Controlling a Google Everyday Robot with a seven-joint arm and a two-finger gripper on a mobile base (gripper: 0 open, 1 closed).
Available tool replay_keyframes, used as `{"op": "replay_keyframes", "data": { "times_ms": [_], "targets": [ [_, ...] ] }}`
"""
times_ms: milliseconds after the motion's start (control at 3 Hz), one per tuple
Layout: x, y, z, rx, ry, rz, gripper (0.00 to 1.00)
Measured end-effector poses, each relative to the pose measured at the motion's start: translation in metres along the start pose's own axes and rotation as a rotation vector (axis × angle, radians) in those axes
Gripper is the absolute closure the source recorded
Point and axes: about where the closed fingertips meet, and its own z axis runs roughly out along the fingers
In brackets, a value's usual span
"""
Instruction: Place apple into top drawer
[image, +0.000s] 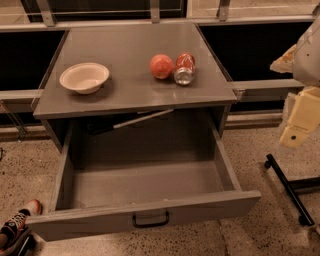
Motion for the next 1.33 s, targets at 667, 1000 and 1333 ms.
{"op": "replay_keyframes", "data": {
  "times_ms": [667,1000,1333],
  "targets": [
    [-0.020,-0.021,0.014,0.020,-0.032,-0.055,0.00],
    [-0.063,-0.057,0.043,0.051,-0.065,-0.166,0.00],
    [-0.104,-0.081,0.077,0.029,-0.075,-0.266,0.00]
  ]
}}
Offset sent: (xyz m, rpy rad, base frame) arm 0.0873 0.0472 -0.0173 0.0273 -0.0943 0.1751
